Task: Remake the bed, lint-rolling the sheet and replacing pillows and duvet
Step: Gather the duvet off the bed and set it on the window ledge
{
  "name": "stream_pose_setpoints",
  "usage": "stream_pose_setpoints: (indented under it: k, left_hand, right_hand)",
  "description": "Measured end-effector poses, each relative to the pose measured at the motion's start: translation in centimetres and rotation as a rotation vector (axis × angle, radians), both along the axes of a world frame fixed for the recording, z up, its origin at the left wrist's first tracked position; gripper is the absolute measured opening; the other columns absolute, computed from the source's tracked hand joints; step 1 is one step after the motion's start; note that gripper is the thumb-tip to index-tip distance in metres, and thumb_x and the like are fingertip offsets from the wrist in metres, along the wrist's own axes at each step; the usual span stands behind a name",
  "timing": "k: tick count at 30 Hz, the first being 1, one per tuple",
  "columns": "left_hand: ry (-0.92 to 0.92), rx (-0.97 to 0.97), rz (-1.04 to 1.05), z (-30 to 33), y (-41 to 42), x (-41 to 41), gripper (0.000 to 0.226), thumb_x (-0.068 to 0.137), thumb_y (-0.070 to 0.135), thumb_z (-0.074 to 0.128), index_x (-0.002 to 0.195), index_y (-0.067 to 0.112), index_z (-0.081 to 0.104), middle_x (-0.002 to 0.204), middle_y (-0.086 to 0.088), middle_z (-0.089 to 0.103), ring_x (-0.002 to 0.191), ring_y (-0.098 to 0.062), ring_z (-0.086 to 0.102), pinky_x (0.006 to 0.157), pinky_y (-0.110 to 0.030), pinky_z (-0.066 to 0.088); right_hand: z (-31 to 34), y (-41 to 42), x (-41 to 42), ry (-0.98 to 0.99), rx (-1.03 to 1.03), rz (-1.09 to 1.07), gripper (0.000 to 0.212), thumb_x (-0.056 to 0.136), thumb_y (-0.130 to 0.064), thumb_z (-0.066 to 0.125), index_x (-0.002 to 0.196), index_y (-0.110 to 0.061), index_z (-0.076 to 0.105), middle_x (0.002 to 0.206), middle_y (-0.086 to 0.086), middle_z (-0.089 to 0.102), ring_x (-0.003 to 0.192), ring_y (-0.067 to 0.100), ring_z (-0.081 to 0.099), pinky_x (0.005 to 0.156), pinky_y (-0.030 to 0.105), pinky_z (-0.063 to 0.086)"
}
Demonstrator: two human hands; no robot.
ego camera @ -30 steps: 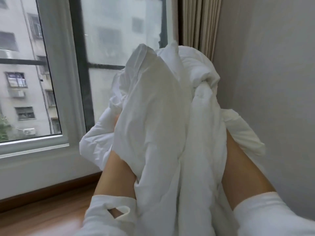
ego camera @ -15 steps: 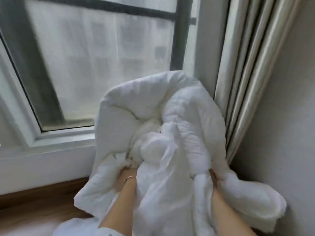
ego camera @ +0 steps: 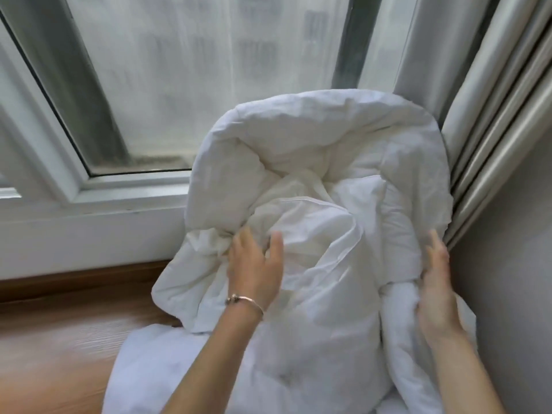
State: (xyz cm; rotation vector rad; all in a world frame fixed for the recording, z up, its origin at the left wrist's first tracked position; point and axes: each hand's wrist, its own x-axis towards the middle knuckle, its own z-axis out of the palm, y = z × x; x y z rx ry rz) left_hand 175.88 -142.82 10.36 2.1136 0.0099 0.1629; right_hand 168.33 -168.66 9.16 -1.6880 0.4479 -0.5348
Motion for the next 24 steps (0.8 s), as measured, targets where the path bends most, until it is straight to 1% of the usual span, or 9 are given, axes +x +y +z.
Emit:
stream_pose_setpoints:
  k: [1, 2, 4, 5, 9, 14, 16, 20, 24]
  left_hand:
    - [-0.172, -0.078, -0.081, 0.4, -1.5, -2.9, 0.07, 0.086, 0.067, 0.041, 0.143, 0.028, 0.037, 0.148, -0.001, 0.035, 0.14, -0.016, 0.028, 0.116, -0.03, 0.021]
    - [-0.196, 0.012, -0.226, -0.3, -2.6, -4.9, 0.071, 0.086, 0.072, 0.034, 0.148, 0.039, 0.021, 0.157, 0.004, 0.019, 0.147, -0.014, 0.008, 0.119, -0.032, 0.006]
    - [-0.044, 0.443, -0.391, -3.5, -3.9, -6.1, 0.073, 0.088, 0.074, 0.02, 0.151, 0.044, -0.002, 0.161, 0.008, -0.014, 0.143, -0.016, -0.028, 0.115, -0.05, -0.015]
    - [0.056, 0.592, -0.412, -5.6, -4.0, -5.4, 0.073, 0.09, 0.072, 0.016, 0.152, 0.04, -0.005, 0.16, 0.007, -0.021, 0.14, -0.017, -0.035, 0.112, -0.056, -0.018]
    - [0.155, 0.591, -0.511, -6.5, -3.1, -3.2, 0.068, 0.096, 0.061, 0.013, 0.152, 0.034, -0.012, 0.157, 0.01, -0.027, 0.139, -0.017, -0.037, 0.111, -0.057, -0.02]
    - [-0.002, 0.594, -0.574, -4.9, 2.4, -6.8, 0.06, 0.099, 0.051, 0.03, 0.153, 0.029, 0.014, 0.162, 0.004, -0.006, 0.149, -0.017, -0.006, 0.12, -0.043, 0.004]
    - [0.012, 0.537, -0.531, -5.6, 5.9, -10.4, 0.06, 0.1, 0.048, 0.033, 0.153, 0.025, 0.016, 0.162, 0.0, 0.001, 0.149, -0.018, 0.0, 0.12, -0.039, 0.006]
    - [0.113, 0.516, -0.45, -8.7, 12.2, -19.4, 0.062, 0.1, 0.048, 0.033, 0.154, 0.027, 0.011, 0.162, 0.001, 0.0, 0.149, -0.016, -0.003, 0.12, -0.038, 0.002]
    - [0.289, 0.604, -0.381, -12.5, 15.4, -27.5, 0.063, 0.099, 0.051, 0.032, 0.154, 0.034, 0.004, 0.162, 0.003, -0.01, 0.148, -0.018, -0.013, 0.119, -0.044, -0.002]
  right_hand:
    - [0.3, 2.0, -0.4, 0.001, -0.243, 0.083, 0.086, 0.068, -0.085, 0.052, 0.143, -0.045, 0.036, 0.158, -0.006, 0.025, 0.144, 0.009, 0.029, 0.117, 0.033, 0.028]
    - [0.1, 4.2, -0.7, 0.109, -0.519, 0.156, 0.081, 0.072, -0.081, 0.05, 0.144, -0.052, 0.025, 0.162, -0.002, 0.007, 0.149, 0.018, 0.014, 0.12, 0.039, 0.021]
    - [-2.1, 7.5, -0.7, 0.434, -0.937, 0.173, 0.082, 0.081, -0.073, 0.05, 0.144, -0.062, -0.002, 0.158, 0.001, -0.031, 0.146, 0.038, -0.016, 0.12, 0.054, 0.01]
    - [-3.4, 8.6, -0.5, 0.541, -0.993, 0.172, 0.085, 0.083, -0.071, 0.051, 0.142, -0.063, -0.01, 0.153, 0.0, -0.04, 0.143, 0.044, -0.023, 0.118, 0.06, 0.011]
    - [-3.8, 9.1, 0.5, 0.639, -0.846, 0.146, 0.084, 0.078, -0.08, 0.048, 0.14, -0.067, -0.008, 0.154, -0.008, -0.037, 0.143, 0.044, -0.023, 0.118, 0.06, 0.007]
    - [-5.0, 12.5, -6.8, 0.59, -0.89, -0.035, 0.061, 0.095, -0.062, 0.029, 0.152, -0.045, 0.019, 0.165, -0.004, 0.0, 0.15, 0.03, -0.006, 0.119, 0.056, 0.004]
    - [-6.2, 15.2, -11.0, 0.546, -0.807, -0.026, 0.065, 0.092, -0.061, 0.022, 0.153, -0.039, 0.022, 0.164, -0.001, 0.012, 0.15, 0.027, 0.001, 0.118, 0.052, 0.006]
    - [-9.5, 20.6, -18.9, 0.487, -0.8, 0.094, 0.079, 0.094, -0.046, 0.053, 0.156, -0.035, 0.005, 0.165, 0.001, -0.008, 0.15, 0.03, -0.002, 0.119, 0.049, 0.012]
    - [-13.1, 23.0, -24.3, 0.619, -0.878, 0.366, 0.083, 0.093, -0.048, 0.055, 0.155, -0.035, 0.002, 0.159, -0.004, -0.027, 0.15, 0.025, -0.012, 0.121, 0.051, 0.009]
